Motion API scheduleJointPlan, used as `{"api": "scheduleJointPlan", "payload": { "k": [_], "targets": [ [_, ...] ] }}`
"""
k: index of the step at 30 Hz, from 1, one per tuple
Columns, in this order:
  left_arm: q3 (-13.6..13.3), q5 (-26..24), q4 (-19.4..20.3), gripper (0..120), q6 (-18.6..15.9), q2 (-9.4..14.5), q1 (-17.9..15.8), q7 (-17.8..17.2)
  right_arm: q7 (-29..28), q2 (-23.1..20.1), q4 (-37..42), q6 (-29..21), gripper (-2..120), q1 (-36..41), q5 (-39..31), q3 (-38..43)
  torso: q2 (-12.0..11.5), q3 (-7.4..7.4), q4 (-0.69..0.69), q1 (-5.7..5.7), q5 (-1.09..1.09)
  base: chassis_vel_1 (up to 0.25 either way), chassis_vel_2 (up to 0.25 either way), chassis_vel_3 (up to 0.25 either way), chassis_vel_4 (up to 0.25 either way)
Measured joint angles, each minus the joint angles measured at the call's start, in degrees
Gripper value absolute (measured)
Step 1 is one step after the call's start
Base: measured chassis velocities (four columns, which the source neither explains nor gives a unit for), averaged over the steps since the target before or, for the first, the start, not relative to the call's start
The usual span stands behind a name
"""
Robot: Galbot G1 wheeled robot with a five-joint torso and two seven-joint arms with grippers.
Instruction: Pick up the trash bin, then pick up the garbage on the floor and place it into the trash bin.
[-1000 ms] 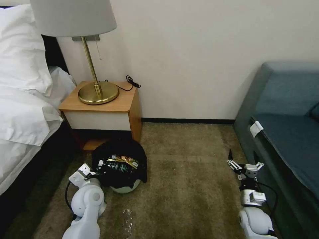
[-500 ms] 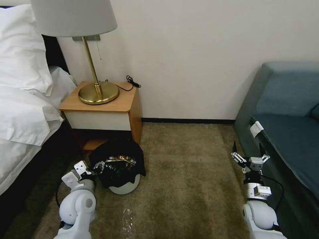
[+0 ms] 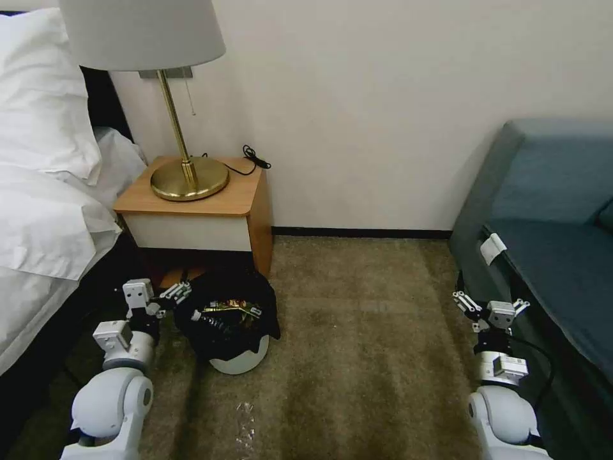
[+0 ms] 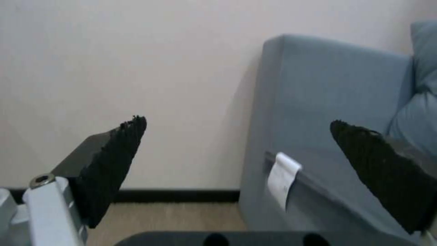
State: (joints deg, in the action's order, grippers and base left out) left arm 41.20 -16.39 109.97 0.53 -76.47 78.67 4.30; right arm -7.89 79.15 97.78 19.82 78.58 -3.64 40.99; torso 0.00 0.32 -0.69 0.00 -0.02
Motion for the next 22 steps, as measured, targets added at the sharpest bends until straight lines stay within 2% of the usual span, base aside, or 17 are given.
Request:
{"api": "scheduleJointPlan", "payload": {
  "k": [1, 2, 4, 8, 13, 18, 22],
  "targets": [
    [-0.28, 0.15, -0.91, 98, 2.71, 0.25, 0.34, 1.08, 0.52, 0.17, 0.9, -1.5, 100, 0.79, 0.28, -0.03, 0.0, 0.0, 0.0, 0.0, 0.02, 0.0, 0.0, 0.0, 0.0],
    [-0.28, 0.15, -0.91, 98, 2.71, 0.25, 0.34, 1.08, 0.52, 0.17, 0.9, -1.5, 100, 0.79, 0.28, -0.03, 0.0, 0.0, 0.0, 0.0, 0.02, 0.0, 0.0, 0.0, 0.0],
    [-0.56, 0.09, -1.41, 98, 4.91, 0.49, 1.21, 2.61, 1.06, 0.55, 2.03, -3.3, 100, 1.97, 0.69, -0.08, 0.0, 0.0, -0.01, 0.0, -0.01, 0.0, 0.0, 0.0, 0.0],
    [-0.93, -0.71, -0.87, 98, 5.85, 1.18, 2.97, 5.34, 0.63, 1.35, 2.13, -3.61, 100, 2.46, 1.32, -0.51, 0.0, 0.0, 0.01, 0.0, 0.01, 0.0, 0.0, 0.0, 0.0],
    [-1.2, -0.88, -0.81, 98, 6.74, 1.65, 3.79, 6.36, 1.48, 1.46, 1.18, -2.02, 100, 2.63, 2.17, -0.51, 0.0, 0.0, 0.01, 0.0, 0.01, 0.0, 0.0, 0.0, 0.0],
    [-1.38, -0.86, -1.03, 99, 7.47, 1.87, 3.96, 6.34, 3.06, 1.46, 1.07, -1.04, 100, 3.11, 2.18, 0.12, 0.0, 0.0, 0.0, 0.0, 0.01, 0.0, 0.0, 0.0, 0.0],
    [-2.32, -0.84, -0.55, 99, 7.53, 1.58, 3.58, 5.42, 4.63, 1.45, 0.33, 1.58, 100, 3.34, 2.12, 1.31, 0.0, -0.01, 0.01, 0.0, 0.01, 0.0, 0.0, 0.0, 0.0]
  ]
}}
